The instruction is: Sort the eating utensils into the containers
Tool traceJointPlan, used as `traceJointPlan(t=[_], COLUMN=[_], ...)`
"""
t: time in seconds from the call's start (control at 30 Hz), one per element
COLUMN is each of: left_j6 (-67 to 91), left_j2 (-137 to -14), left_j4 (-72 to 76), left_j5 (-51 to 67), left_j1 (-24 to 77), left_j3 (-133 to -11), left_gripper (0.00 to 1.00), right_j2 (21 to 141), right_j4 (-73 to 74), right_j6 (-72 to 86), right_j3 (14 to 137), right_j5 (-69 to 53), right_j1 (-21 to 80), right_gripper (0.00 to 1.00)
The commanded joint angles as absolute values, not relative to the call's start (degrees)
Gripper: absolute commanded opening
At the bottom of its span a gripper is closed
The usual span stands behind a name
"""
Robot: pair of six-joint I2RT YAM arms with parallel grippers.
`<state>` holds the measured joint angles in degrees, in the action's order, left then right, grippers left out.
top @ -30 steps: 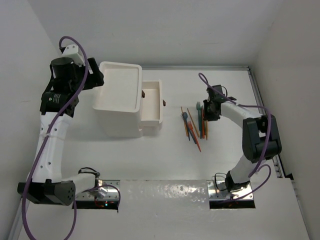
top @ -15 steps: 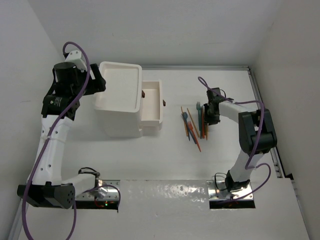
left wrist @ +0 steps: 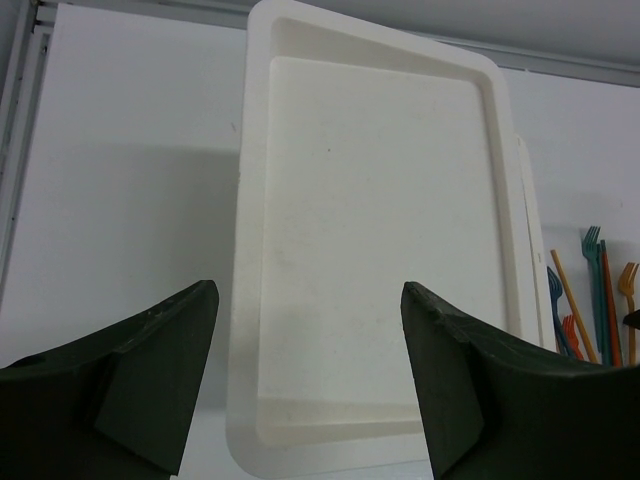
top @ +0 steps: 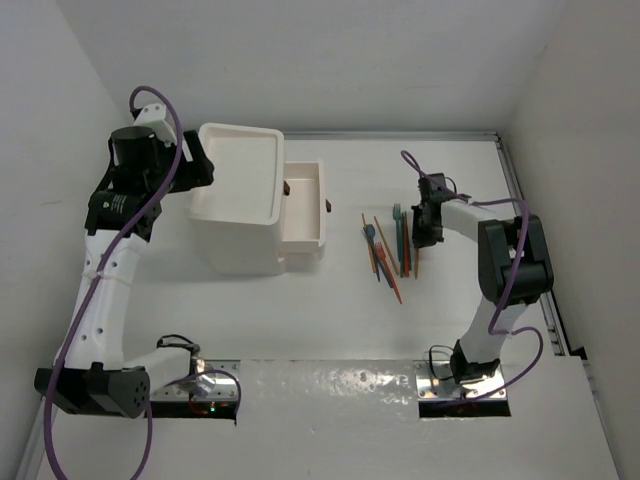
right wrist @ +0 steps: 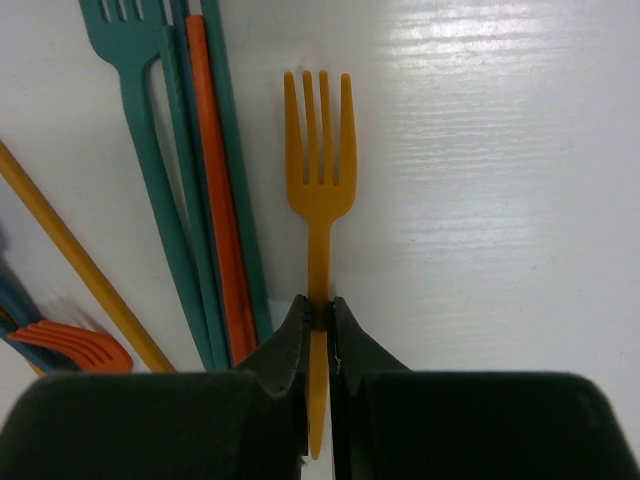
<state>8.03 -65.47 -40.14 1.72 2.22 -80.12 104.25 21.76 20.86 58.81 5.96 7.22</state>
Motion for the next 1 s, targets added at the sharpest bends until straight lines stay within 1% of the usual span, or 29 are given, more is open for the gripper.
traceJointPlan(t=[0.0, 0.17, 0.27, 0.3, 0.4, 0.43, 0.57, 0.7, 0.8, 0.83, 0.87, 0.93, 0.97], left_j6=[8.44, 8.53, 8.61, 8.61, 8.70, 8.70, 8.79, 8.70, 8.70, 8.70, 8.70, 8.70, 8.70], left_j2=[-64.34, -64.77, -65.13, -65.30, -65.57, -65.65, -65.83, -65.74, -65.39, -65.30, -65.30, -65.30, -65.13], left_j4=[-38.58, -38.58, -38.50, -38.50, -38.41, -38.41, -38.50, -38.85, -39.02, -39.02, -39.11, -39.37, -39.37], left_j5=[2.55, 2.37, 2.46, 2.46, 2.55, 2.37, 2.46, 2.29, 1.85, 1.85, 2.02, 1.93, 1.85], left_j1=[2.64, 2.72, 2.72, 2.72, 2.72, 2.72, 2.81, 2.81, 2.81, 2.81, 2.81, 2.81, 2.81], left_j3=[-80.42, -80.68, -80.77, -80.77, -81.04, -81.12, -81.30, -81.48, -81.47, -81.39, -81.39, -81.39, -81.39], left_gripper=[0.72, 0.72, 0.72, 0.72, 0.72, 0.72, 0.72, 0.72, 0.72, 0.72, 0.72, 0.72, 0.72], right_j2=[101.61, 95.20, 95.10, 96.05, 99.65, 100.71, 106.60, 111.35, 115.22, 116.27, 116.37, 115.24, 114.53], right_j4=[21.97, 24.96, 27.50, 28.47, 29.35, 28.92, 27.07, 22.69, 23.29, 23.29, 23.12, 22.94, 23.03], right_j6=[20.39, 24.77, 28.55, 29.43, 33.91, 35.14, 40.85, 44.73, 45.53, 45.79, 45.70, 44.57, 43.60], right_j3=[62.48, 70.03, 79.68, 81.89, 89.72, 91.30, 99.82, 102.74, 105.46, 105.47, 105.12, 103.11, 102.40], right_j5=[5.02, 2.03, 0.18, 0.18, -2.98, -4.90, -5.98, -6.68, -5.98, -5.89, -6.06, -4.93, -3.09], right_j1=[7.21, 9.40, 13.35, 15.97, 19.76, 22.04, 26.97, 31.10, 32.60, 32.69, 32.70, 32.70, 32.70], right_gripper=[0.00, 0.00, 0.00, 0.00, 0.00, 0.00, 0.00, 0.01, 0.07, 0.17, 0.24, 0.32, 0.34])
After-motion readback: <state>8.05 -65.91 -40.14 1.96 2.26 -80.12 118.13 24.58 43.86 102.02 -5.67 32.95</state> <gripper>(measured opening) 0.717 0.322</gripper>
